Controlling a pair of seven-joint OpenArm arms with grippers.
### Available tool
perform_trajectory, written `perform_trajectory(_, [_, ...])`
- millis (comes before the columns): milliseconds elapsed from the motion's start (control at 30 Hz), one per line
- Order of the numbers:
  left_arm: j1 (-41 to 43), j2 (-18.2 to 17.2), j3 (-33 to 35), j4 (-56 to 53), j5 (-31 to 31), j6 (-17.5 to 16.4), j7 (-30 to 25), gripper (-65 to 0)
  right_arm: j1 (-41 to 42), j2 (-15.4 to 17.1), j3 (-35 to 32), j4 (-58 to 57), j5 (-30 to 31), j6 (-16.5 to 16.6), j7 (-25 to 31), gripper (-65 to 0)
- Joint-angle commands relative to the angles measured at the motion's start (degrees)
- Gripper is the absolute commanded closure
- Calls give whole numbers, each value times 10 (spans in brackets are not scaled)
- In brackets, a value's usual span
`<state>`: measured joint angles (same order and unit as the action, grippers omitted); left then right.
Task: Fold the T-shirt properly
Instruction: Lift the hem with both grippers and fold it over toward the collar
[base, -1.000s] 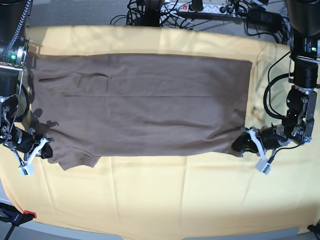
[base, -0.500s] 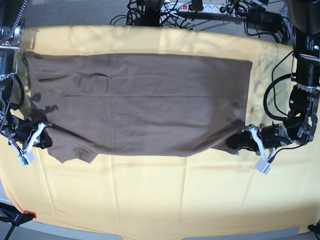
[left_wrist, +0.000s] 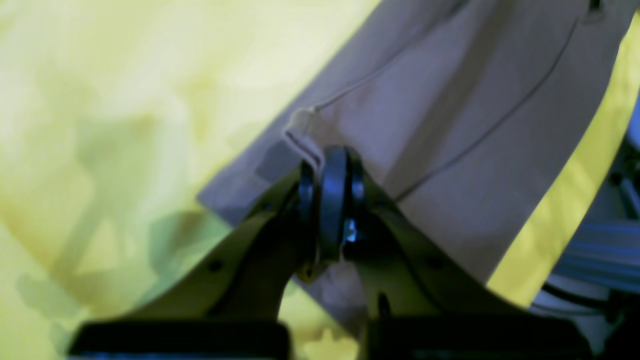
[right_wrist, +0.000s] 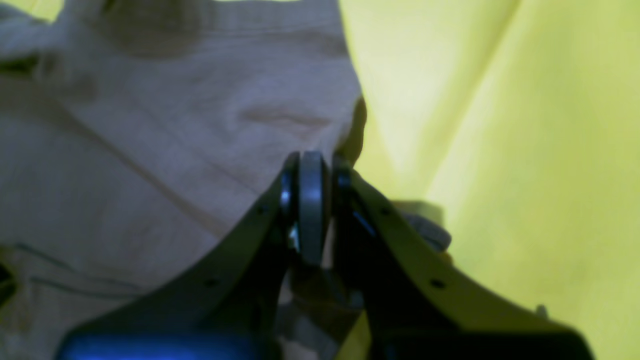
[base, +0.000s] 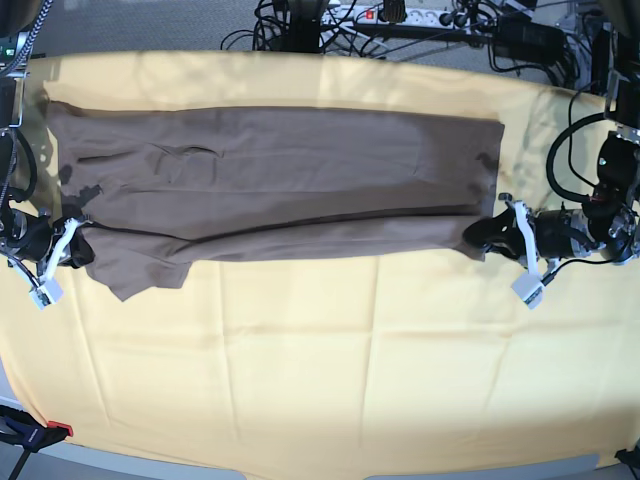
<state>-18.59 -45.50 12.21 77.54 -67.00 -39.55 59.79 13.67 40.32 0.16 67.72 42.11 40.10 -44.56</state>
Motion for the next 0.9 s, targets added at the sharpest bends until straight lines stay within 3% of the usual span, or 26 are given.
perform_trajectory(0, [-14, -17, -7, 9, -25, -4, 1, 0, 14, 19, 6, 9, 12, -1, 0, 0])
perform_trajectory(233, [-14, -23, -7, 9, -125, -4, 128, 0, 14, 30, 6, 9, 23, -1, -45, 0])
perform_trajectory(400, [-14, -23, -7, 9, -180, -4, 200, 0, 14, 39, 6, 9, 126, -1, -153, 0])
perform_trajectory(533, [-14, -23, -7, 9, -180, -4, 202, 0, 14, 44, 6, 9, 166, -1, -202, 0])
perform_trajectory(767, [-22, -41, -7, 9, -180, -4, 202, 0, 16, 80, 6, 9, 167, -1, -202, 0])
perform_trajectory(867, [-21, -42, -7, 9, -180, -4, 202, 0, 15, 80, 6, 9, 167, -1, -202, 0])
